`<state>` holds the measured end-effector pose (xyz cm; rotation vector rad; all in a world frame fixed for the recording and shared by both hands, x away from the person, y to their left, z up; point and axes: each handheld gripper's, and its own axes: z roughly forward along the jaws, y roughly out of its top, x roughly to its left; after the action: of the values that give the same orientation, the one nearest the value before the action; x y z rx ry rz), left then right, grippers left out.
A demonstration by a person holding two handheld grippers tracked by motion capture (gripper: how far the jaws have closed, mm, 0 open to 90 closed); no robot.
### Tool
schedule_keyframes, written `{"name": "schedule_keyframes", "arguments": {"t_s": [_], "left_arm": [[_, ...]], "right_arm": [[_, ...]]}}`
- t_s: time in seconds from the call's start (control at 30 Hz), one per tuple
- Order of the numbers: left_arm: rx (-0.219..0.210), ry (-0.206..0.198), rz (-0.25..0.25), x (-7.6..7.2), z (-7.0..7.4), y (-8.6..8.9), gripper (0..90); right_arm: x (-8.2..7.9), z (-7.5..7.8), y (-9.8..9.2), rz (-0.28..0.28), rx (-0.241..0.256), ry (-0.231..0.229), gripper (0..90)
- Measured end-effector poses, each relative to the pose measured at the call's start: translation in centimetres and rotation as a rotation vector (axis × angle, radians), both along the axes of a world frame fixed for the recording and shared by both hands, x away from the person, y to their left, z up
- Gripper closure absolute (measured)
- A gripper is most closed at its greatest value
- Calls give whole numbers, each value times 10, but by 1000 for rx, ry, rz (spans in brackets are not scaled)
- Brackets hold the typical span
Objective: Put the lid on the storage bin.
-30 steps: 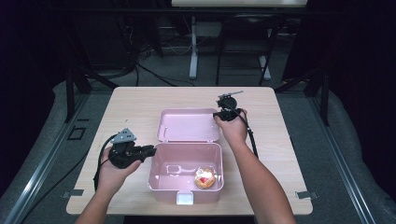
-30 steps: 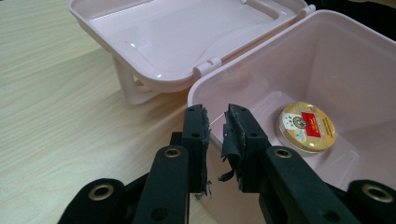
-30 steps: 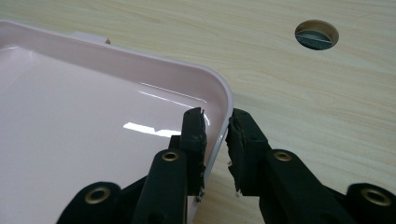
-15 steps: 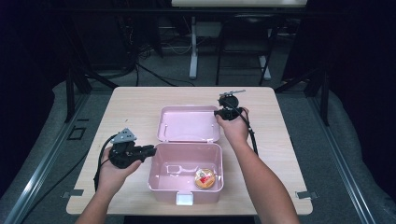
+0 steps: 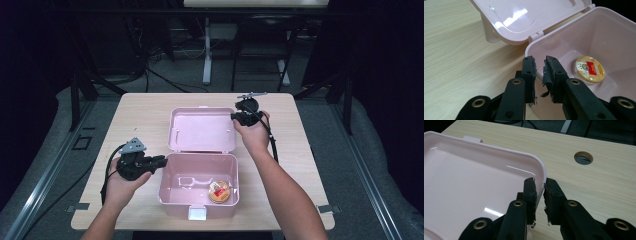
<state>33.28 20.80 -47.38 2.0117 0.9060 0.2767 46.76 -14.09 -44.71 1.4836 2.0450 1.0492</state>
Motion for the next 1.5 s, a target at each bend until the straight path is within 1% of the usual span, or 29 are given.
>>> {"name": "schedule_keyframes", "arguments": {"t_s": [0.13,0.2,0.3,0.43,0.73,0.93,1.07,1.17,1.37,1.5], "left_arm": [[-1,1,1,0,0,0,776],[0,0,1,0,0,0,775],[1,0,2,0,0,-1,775],[-1,1,4,0,0,-1,775],[-1,1,2,0,0,0,774],[-3,3,7,0,0,-1,774],[-4,3,9,-1,0,-1,774],[-5,3,10,-1,0,-1,774],[-3,4,13,-1,0,-1,773],[-10,4,17,-1,-1,-1,772]], "right_arm": [[-4,4,0,4,-9,-15,802],[-6,7,-1,8,-13,-29,803],[-10,12,-2,13,-8,-49,808],[-15,19,-4,16,13,-74,814],[-27,33,-5,38,13,-129,825],[-41,42,-5,52,3,-190,831],[-50,47,-7,63,21,-222,835],[-57,50,-7,73,15,-251,836],[-70,55,-9,78,43,-274,847],[-77,57,-9,83,43,-299,849]]}}
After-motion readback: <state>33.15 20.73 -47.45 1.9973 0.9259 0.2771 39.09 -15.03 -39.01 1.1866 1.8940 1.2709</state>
